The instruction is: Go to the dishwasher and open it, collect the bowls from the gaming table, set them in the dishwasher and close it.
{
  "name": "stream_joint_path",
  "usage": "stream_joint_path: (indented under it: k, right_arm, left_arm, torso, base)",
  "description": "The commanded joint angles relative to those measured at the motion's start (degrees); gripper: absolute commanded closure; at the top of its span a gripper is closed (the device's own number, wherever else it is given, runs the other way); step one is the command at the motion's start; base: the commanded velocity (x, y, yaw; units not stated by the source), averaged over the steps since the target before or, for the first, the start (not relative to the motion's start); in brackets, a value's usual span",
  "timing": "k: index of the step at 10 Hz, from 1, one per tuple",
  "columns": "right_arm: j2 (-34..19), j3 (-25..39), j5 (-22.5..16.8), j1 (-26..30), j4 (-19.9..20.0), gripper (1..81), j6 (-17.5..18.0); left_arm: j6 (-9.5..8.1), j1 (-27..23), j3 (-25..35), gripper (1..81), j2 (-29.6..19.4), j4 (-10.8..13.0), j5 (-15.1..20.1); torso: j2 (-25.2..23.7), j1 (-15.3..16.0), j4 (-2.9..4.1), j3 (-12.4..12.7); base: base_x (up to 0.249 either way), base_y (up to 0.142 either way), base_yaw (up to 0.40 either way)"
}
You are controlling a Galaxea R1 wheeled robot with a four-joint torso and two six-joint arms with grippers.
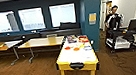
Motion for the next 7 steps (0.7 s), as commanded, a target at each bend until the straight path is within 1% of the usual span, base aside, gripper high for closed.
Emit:
stream_joint_path:
  k: [1, 3, 7]
  right_arm:
    - [-1.41, -0.22, -3.11, 1.27, -0.59, 81.1, -0.10]
    - [-1.59, -1.20, -3.11, 1.01, -0.59, 81.1, -0.10]
    - [-3.96, -0.85, -3.03, 0.22, -0.50, 81.1, 0.08]
  left_arm:
    - [0.32, -3.58, -0.30, 81.1, -0.77, 0.41, 2.46]
    - [0.32, -3.58, -0.30, 81.1, -1.21, 0.41, 2.46]
    - [0.32, -3.66, -0.30, 81.1, -1.65, 0.50, 2.46]
  torso:
    - [0.00, 0.00, 0.00, 0.00]
    - [0.00, -0.02, 0.00, 0.00]
    - [0.00, 0.00, 0.00, 0.00]
  base:
    - [0.000, 0.000, -0.396]
    - [0.000, 0.000, -0.395]
    - [0.000, 0.000, -0.396]
